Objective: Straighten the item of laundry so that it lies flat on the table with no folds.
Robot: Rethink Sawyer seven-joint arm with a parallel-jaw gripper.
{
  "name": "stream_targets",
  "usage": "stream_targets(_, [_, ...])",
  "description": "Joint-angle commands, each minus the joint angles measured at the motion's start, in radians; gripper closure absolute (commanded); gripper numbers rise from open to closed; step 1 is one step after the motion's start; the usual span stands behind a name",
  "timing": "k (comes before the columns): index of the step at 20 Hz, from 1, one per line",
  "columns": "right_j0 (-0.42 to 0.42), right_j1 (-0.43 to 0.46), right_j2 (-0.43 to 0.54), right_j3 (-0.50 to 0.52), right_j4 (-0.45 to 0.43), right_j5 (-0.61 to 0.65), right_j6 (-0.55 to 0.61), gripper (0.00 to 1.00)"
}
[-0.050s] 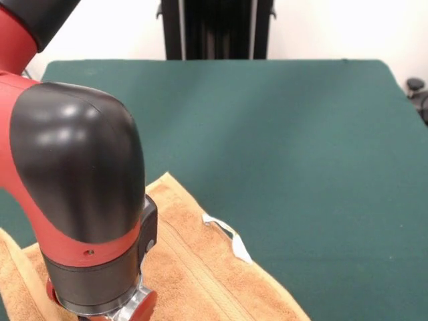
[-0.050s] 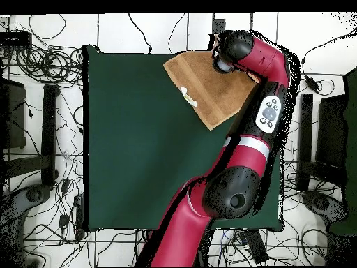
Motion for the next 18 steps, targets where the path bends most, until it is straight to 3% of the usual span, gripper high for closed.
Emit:
stream_targets(1, [-0.033, 0.1, -0.179, 0.036, 0.079, -0.057, 0.225, 0.0])
stream_targets(3, [-0.02, 0.107, -0.163, 0.046, 0.079, -0.026, 0.215, 0.0])
stream_targets(11, [0.116, 0.072, 0.071, 0.19, -0.052, 0.088, 0.194, 0.0])
stream_targets(18, [0.281, -0.021, 0.249, 0.398, -0.175, 0.152, 0.128, 0.0])
